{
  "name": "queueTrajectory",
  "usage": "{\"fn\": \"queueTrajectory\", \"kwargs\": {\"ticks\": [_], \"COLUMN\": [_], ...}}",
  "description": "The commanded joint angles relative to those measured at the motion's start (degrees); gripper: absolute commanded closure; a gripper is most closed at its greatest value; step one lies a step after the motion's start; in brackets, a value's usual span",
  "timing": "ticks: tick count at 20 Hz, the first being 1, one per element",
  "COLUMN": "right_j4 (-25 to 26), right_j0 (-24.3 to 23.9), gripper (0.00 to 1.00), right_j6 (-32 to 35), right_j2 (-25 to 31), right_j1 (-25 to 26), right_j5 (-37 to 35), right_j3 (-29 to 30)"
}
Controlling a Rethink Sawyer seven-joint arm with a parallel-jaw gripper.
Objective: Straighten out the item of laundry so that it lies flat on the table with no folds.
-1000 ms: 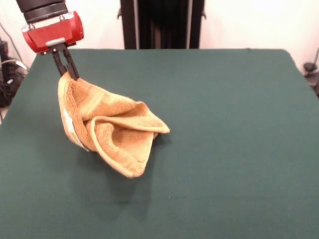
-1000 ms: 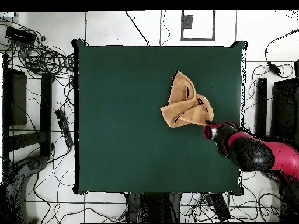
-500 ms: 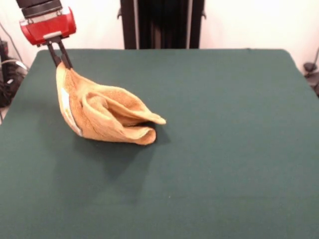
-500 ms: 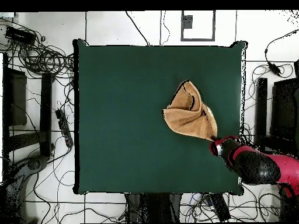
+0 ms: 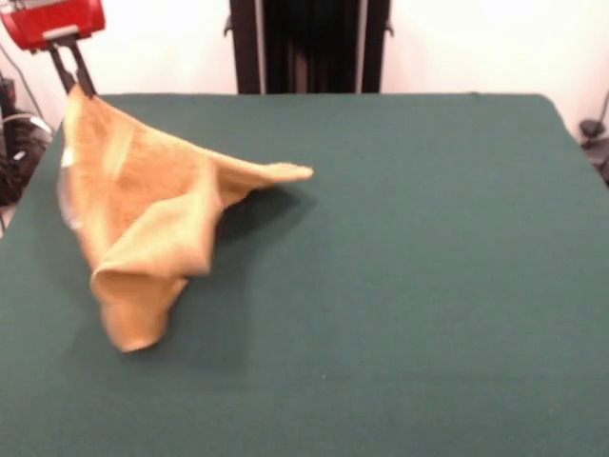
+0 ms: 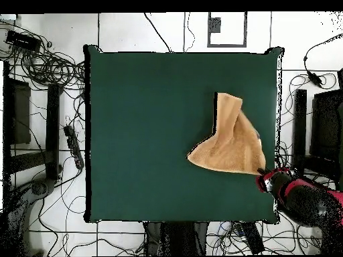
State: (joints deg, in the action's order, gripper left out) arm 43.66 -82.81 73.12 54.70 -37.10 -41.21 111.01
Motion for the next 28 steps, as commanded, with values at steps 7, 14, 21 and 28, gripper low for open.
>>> {"fn": "queueTrajectory", "kwargs": {"ticks": [7,14,21,28], "right_j4": [-2.3,1.4,3.5,6.2], "right_j0": [1.9,2.0,0.4,-0.3], "gripper": [1.0,1.0,1.0,1.0], "right_j6": [-17.7,-16.3,-14.9,-9.8], "right_j2": [6.2,4.8,3.9,2.7], "right_j1": [-2.5,1.8,2.9,0.8], "right_j5": [-9.4,-5.5,-3.5,0.0], "right_j3": [2.1,1.5,3.5,8.1]}}
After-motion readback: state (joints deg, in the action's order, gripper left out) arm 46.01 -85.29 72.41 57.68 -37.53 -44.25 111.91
